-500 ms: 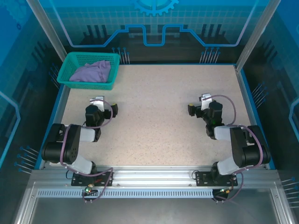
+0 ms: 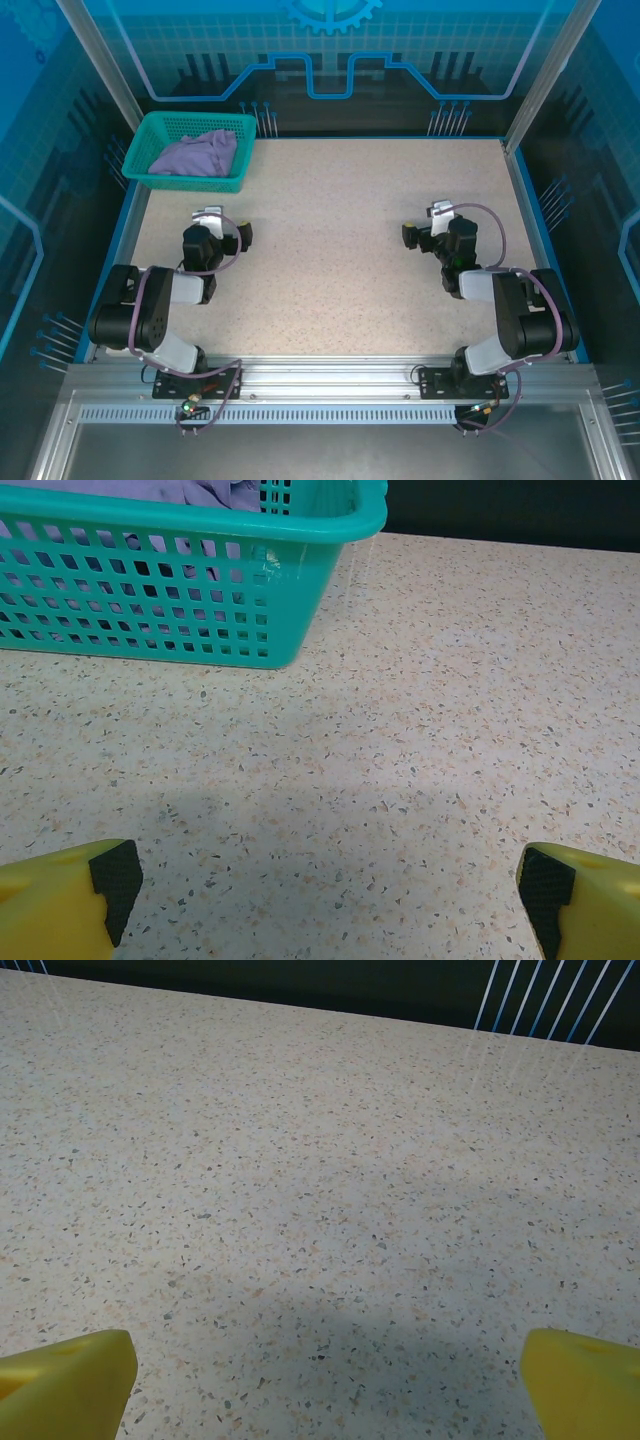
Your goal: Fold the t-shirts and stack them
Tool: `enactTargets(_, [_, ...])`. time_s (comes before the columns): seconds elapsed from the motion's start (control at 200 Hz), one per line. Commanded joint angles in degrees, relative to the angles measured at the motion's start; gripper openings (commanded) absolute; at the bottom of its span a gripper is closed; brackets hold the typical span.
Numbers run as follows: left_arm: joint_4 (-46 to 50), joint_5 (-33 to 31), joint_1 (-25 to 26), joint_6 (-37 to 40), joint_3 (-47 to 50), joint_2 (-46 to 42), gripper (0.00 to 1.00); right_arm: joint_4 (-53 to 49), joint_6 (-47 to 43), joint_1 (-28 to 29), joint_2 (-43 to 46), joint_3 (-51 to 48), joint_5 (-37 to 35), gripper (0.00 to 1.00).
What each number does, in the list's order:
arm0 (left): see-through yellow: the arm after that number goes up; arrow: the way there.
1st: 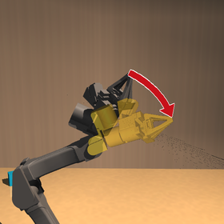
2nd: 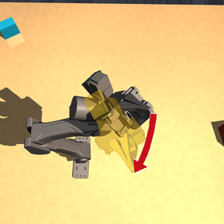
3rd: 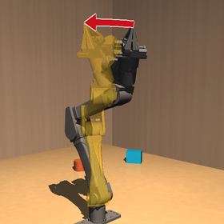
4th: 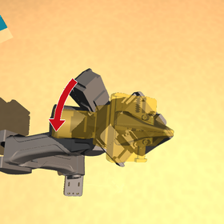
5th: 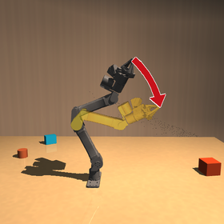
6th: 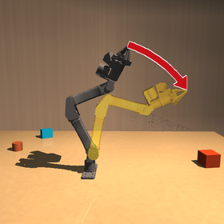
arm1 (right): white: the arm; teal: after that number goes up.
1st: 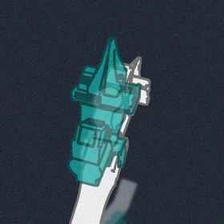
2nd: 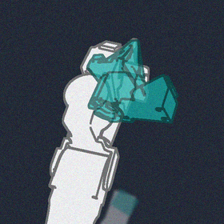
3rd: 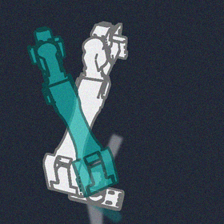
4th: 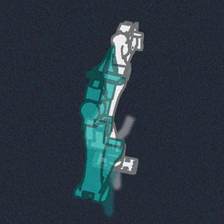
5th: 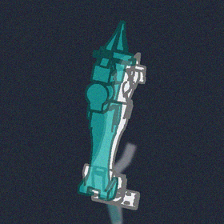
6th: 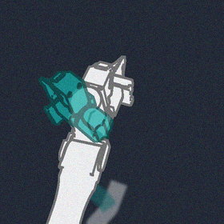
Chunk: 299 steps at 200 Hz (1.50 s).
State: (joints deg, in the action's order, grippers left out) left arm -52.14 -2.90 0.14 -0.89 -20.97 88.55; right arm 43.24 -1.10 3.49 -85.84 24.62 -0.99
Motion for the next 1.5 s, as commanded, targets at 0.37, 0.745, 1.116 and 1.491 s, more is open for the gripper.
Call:
enactTargets(0.37, [-0.2,1.5,-0.3,1.2,-1.1,0.3,0.99,-0.2,0.2,-0.6,-0.4,0.2,0.5,1.00])
enactTargets(0.745, [13.4,-3.3,0.2,0.5,-3.3,-12.0,0.99,-15.9,-1.6,3.2,8.9,5.7,-6.6,1.00])
enactTargets(1.116, [21.3,9.2,-5.2,-23.3,-18.1,-34.3,0.99,-38.2,12.0,3.4,38.5,12.4,-9.4,1.00])
enactTargets(1.491, [41.5,9.4,-10.7,-35.8,-30.6,-27.2,0.99,-41.3,37.6,-2.2,33.4,15.2,12.6,1.00])
